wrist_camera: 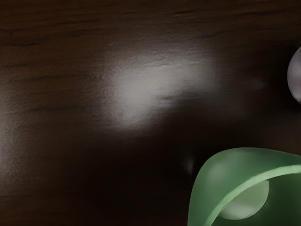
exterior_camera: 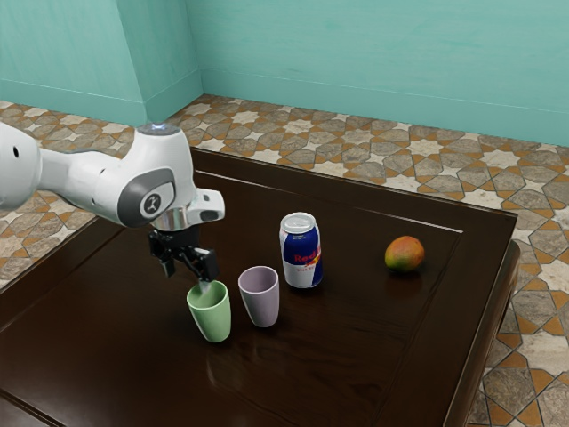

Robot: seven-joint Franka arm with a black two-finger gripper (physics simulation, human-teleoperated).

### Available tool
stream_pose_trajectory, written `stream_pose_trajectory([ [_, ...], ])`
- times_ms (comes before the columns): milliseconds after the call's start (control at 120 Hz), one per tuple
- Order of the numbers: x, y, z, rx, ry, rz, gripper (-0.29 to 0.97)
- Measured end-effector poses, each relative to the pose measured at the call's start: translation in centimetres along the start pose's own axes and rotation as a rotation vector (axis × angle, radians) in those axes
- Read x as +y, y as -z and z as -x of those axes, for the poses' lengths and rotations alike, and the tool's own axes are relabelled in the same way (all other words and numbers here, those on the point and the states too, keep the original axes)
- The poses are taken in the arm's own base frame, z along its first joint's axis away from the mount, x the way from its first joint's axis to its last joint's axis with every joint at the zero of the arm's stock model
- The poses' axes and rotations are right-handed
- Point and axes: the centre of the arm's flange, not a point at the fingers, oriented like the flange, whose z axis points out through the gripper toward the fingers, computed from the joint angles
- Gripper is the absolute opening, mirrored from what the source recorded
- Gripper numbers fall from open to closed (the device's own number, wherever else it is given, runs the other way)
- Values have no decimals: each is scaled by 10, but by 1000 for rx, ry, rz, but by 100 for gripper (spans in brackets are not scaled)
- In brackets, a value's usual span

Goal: Place the left cup onto the right cup

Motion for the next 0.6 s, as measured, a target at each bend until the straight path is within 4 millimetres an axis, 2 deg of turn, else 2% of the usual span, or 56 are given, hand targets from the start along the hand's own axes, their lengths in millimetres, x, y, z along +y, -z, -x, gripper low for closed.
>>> stream_pose_trajectory([
  [142, 7, -12, -4, 6, -5, -1, 68],
  [342, 6, -26, -2, -1, 5, 0, 67],
  [508, 8, -26, -3, 6, 12, 1, 26],
  [600, 11, -26, -3, 9, 16, 1, 10],
])
